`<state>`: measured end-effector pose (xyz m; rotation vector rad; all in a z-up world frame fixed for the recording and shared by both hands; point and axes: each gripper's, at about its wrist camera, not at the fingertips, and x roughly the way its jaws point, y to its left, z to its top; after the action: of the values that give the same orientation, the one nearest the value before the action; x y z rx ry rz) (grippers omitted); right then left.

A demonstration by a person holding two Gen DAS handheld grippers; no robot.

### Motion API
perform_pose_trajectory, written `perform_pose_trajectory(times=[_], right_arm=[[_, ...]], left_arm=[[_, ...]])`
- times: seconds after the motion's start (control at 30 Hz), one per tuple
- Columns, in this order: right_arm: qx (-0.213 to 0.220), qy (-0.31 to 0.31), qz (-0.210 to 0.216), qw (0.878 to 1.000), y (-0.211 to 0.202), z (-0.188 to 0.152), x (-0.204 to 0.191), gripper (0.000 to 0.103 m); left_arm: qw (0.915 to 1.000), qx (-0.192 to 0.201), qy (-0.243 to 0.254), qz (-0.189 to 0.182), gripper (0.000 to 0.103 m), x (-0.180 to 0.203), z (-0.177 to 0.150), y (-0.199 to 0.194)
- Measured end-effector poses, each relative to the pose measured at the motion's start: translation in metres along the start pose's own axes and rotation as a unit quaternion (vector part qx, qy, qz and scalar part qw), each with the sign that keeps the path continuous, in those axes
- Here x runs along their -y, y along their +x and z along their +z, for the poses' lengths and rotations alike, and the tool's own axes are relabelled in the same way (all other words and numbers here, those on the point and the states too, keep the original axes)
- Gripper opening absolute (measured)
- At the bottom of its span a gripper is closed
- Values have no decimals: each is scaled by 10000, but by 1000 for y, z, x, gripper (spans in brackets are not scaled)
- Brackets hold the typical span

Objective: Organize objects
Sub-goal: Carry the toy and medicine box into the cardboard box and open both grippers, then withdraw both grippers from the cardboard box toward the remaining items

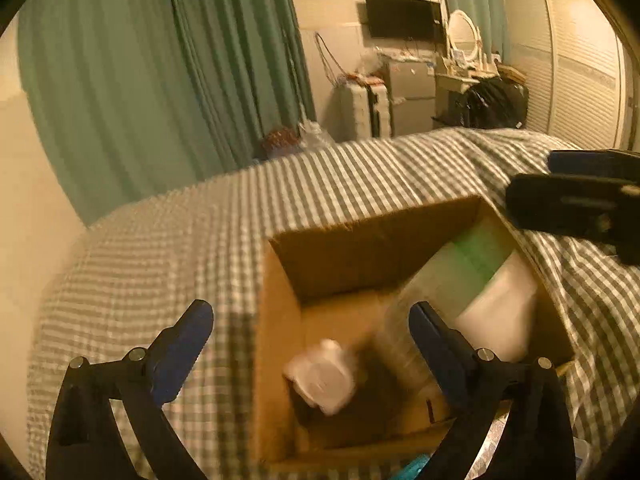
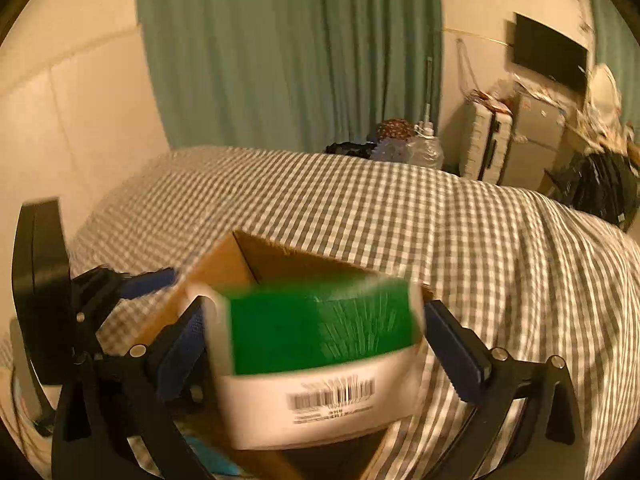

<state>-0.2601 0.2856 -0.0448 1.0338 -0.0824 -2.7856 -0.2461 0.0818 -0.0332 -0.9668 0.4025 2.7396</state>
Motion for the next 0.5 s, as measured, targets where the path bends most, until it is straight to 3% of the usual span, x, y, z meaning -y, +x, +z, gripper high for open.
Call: perform_pose_trajectory(times=[0.33, 0.5], right_arm=[[693, -529, -252, 9959, -133, 0, -29, 103], [895, -863, -487, 9910, -185, -17, -45, 103]], left_arm=[[9979, 396, -474, 197, 101, -10, -3, -112], [9960, 526, -715, 137, 101, -7, -31, -157]])
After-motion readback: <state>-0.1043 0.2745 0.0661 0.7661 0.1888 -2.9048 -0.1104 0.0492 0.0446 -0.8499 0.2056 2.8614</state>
